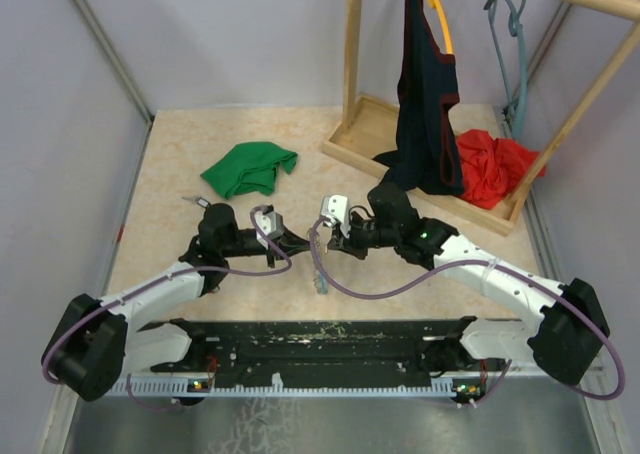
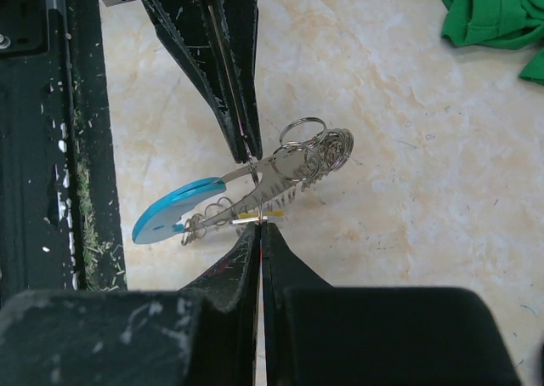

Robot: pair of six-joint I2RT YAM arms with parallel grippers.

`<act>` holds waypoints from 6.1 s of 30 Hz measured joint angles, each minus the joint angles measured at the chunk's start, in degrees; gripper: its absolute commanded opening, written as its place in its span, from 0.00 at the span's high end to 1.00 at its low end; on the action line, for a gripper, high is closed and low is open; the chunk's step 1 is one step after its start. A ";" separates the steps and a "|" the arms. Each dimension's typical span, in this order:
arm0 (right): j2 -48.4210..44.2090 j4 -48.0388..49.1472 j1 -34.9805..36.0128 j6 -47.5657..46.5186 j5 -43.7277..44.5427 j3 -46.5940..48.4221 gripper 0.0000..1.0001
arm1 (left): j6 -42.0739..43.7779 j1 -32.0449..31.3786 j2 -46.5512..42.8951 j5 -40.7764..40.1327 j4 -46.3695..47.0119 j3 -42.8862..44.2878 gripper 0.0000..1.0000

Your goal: Put the keys on the keyring

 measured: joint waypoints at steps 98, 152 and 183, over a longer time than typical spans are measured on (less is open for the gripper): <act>28.48 -15.54 -5.44 31.78 27.15 10.62 1.00 | -0.48 0.07 -5.20 -6.05 3.13 -5.42 1.00; 34.49 -14.84 -8.94 27.04 22.38 16.76 0.79 | -0.50 0.07 -4.92 -6.43 3.02 -5.60 1.00; 35.93 -14.78 -9.20 25.31 20.72 17.27 1.00 | -0.96 0.07 -4.63 -6.23 3.04 -5.60 1.00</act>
